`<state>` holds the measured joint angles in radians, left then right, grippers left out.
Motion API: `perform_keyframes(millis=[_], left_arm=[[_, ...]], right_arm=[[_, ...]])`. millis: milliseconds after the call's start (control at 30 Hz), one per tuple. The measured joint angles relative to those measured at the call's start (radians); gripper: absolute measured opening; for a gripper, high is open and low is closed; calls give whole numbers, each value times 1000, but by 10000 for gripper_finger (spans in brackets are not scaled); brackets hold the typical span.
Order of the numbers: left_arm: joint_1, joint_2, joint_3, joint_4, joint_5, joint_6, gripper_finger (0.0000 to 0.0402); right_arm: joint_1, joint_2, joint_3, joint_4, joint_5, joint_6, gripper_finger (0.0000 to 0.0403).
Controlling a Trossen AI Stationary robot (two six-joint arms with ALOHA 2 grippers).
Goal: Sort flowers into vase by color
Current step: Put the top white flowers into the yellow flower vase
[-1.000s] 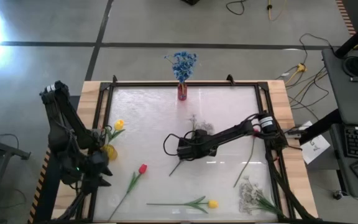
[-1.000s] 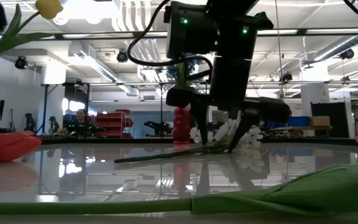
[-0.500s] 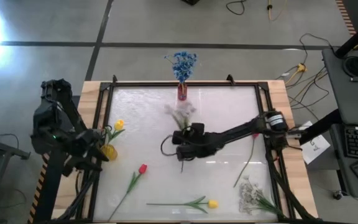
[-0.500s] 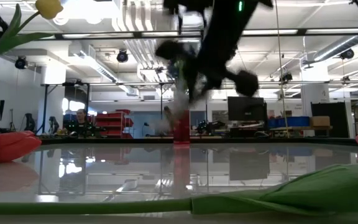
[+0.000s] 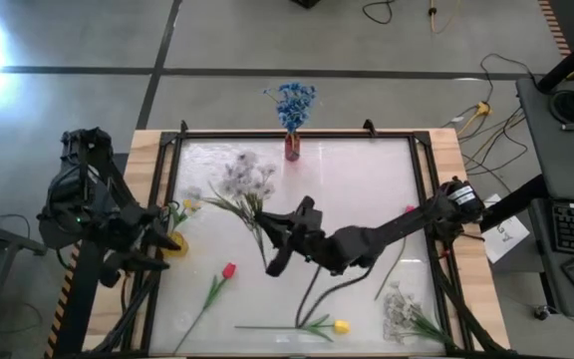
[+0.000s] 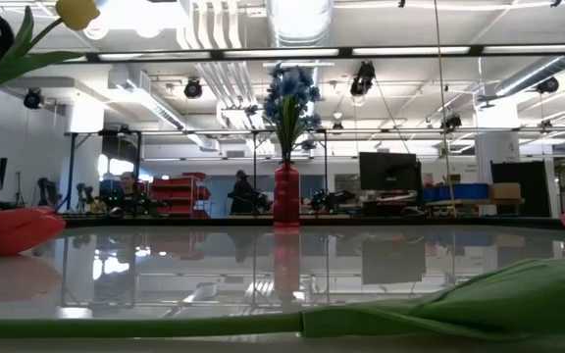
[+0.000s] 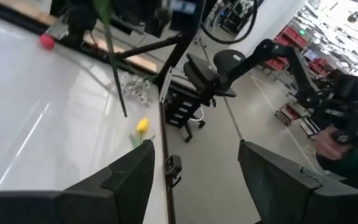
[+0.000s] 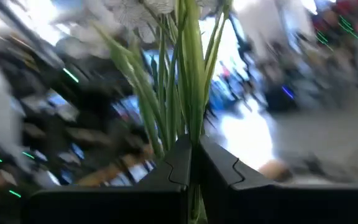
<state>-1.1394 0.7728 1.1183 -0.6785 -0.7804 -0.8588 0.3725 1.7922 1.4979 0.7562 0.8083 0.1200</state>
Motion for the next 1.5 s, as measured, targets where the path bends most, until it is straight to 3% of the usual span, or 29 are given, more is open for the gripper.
perform_keyframes(millis=[100,300,467,667,900,1067,1167,1500], left_arm=[[21,28,0,53,-37,58,226],[139,69,0,63,-124,97,251],[281,127,-2,129,16,249,262],[425,189,-2,250,57,403,263],[571,247,-2,291,93,467,263],[595,272,20,391,176,571,263],[599,275,47,367,166,587,255],[657,293,57,364,181,641,161]], right_arm=[[-7,7,1,129,-103,-99,13],[-51,29,24,165,-284,-164,13],[-87,44,43,154,-367,-165,12],[-107,50,47,145,-445,-165,12],[-108,50,48,139,-447,-196,12],[-112,50,47,113,-416,-237,12],[-112,50,47,83,-415,-237,12],[-114,50,71,78,-420,-248,14]])
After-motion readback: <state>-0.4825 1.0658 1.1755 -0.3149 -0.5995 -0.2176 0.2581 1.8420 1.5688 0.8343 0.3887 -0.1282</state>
